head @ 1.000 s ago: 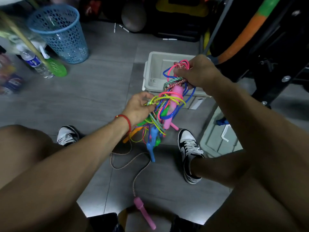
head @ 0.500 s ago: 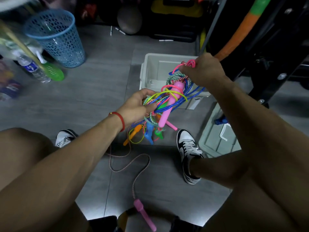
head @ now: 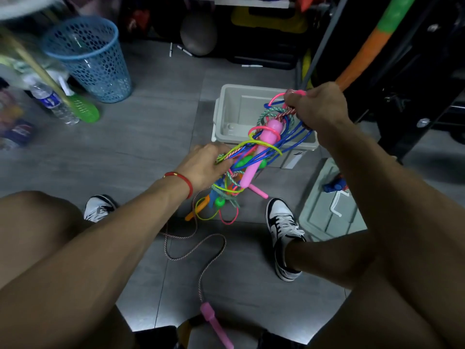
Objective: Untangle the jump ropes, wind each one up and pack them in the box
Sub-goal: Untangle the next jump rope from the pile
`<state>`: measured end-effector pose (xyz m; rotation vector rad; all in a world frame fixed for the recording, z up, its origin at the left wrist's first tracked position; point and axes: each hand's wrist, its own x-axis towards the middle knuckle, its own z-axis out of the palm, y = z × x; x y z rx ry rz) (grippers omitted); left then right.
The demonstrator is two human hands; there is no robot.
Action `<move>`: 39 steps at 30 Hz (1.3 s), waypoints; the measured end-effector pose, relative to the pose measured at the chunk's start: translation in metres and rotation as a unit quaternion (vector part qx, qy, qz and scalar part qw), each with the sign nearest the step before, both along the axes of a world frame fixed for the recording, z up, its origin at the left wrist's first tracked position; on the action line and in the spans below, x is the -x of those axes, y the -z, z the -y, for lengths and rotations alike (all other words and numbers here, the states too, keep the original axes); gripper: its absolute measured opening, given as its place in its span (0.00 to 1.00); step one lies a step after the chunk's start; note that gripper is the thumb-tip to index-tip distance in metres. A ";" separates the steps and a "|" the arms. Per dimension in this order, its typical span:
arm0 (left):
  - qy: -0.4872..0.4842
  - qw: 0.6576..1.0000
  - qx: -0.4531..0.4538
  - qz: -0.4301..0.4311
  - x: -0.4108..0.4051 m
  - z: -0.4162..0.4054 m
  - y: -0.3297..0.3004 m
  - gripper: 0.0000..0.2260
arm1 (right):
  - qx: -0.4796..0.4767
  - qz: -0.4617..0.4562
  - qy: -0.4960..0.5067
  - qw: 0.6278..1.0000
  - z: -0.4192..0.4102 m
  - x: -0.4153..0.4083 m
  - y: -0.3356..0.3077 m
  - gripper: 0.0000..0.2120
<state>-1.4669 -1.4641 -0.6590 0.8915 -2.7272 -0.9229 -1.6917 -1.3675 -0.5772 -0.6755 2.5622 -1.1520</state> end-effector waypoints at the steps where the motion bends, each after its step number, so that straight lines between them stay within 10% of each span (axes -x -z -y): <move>1: -0.012 1.000 -0.026 -0.008 0.000 0.000 0.003 0.08 | 0.002 0.014 -0.003 1.000 0.000 0.001 0.000 0.21; 15: -0.198 0.853 -0.429 -0.223 0.010 -0.014 -0.012 0.07 | 0.062 0.240 -0.063 0.967 0.002 -0.004 0.008 0.12; 33: -0.111 0.968 -0.204 -0.091 0.009 -0.004 0.013 0.14 | 0.159 0.230 -0.234 0.931 -0.003 -0.013 -0.007 0.11; 39: -0.054 0.938 -0.233 -0.251 0.023 -0.019 -0.024 0.31 | 0.114 0.218 -0.347 0.905 -0.004 -0.022 -0.012 0.12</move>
